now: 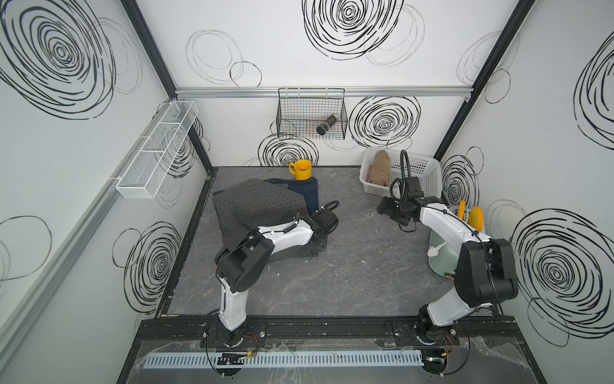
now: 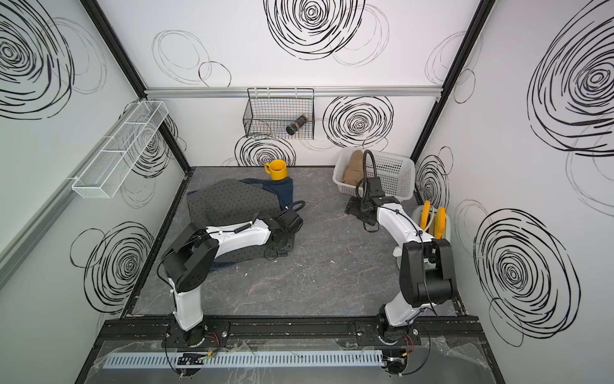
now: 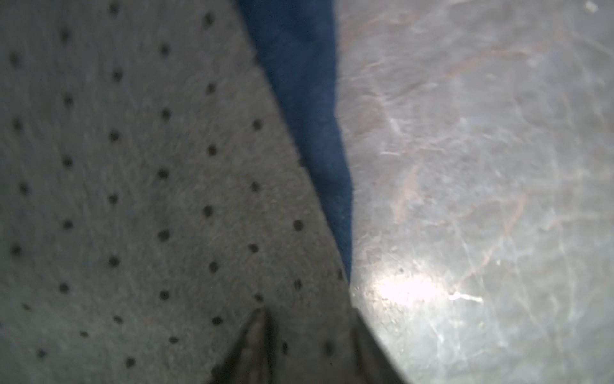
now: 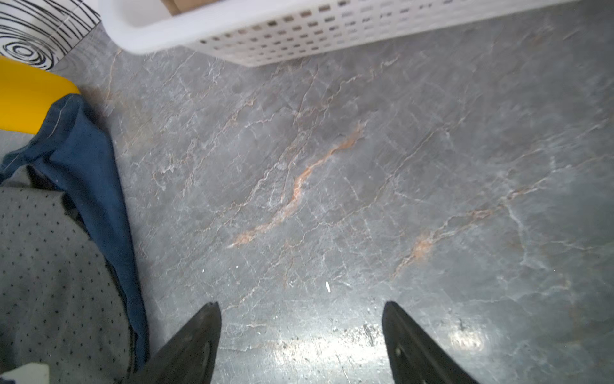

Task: Roll up the skirts
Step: Pick up the skirt from the center of the board.

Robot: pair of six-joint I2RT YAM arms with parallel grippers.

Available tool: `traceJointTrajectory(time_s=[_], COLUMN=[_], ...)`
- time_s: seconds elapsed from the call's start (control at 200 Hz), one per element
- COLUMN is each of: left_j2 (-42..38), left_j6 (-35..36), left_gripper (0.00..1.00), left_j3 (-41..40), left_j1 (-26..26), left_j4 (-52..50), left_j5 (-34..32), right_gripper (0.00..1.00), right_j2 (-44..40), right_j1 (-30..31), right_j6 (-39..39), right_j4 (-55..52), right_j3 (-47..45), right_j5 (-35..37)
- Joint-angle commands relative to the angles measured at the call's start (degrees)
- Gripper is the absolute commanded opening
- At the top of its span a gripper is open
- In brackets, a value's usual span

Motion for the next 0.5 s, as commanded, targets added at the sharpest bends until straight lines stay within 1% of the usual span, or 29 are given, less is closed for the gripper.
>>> traceJointTrajectory(time_s=[0.0, 0.065, 0.155, 0.25, 0.32, 0.395, 0.495], left_j2=[-1.3, -4.6, -10.2, -15.5, -18.4, -20.4, -21.4], left_j6=[-0.9, -0.8, 0.8, 3.9, 7.3, 9.4, 10.6], left_gripper=[0.1, 0.11, 0.11, 0.11, 0.13, 0.1, 0.15], left_j3=[0.7, 0.4, 1.8, 6.4, 9.6, 12.2, 13.1], left_j1=[0.4, 1.1, 3.6, 6.1, 6.4, 6.9, 7.2], left_j4=[-3.2, -4.1, -6.4, -9.0, -9.8, -10.5, -10.2], left_j5=[-4.5, -7.5, -9.8, -11.4, -12.6, -12.4, -9.3], right_gripper=[0.78, 0.78, 0.78, 0.79, 0.79, 0.79, 0.79], right_j2=[-3.6, -5.2, -6.4, -5.9, -5.7, -5.7, -5.2], right_j1=[0.0, 0.5, 1.7, 1.8, 1.9, 1.9, 2.0], right_j6=[-0.2, -0.5, -0.9, -0.8, -0.7, -0.9, -1.2], right_j4=[1.5, 1.8, 0.6, -1.8, -2.4, -2.3, -3.3], right_j3=[-2.7, -4.0, -4.3, -3.6, -3.4, -3.5, -3.3], right_j5=[-3.2, -5.2, -5.6, -6.4, -7.2, -9.1, -10.0])
